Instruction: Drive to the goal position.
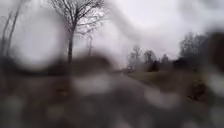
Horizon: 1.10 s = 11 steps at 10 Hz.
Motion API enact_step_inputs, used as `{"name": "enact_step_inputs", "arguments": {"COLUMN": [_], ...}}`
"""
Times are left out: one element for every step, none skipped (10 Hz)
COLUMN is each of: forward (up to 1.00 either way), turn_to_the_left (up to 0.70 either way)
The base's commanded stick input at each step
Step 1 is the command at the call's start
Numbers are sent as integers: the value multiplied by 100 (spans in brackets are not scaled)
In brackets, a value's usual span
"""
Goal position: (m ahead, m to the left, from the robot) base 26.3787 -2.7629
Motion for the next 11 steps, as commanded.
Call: {"name": "enact_step_inputs", "arguments": {"forward": [70,70,70,70,70,70,70,70,70,70,70], "turn_to_the_left": [0,0,0,0,0,0,0,0,0,0,0]}}
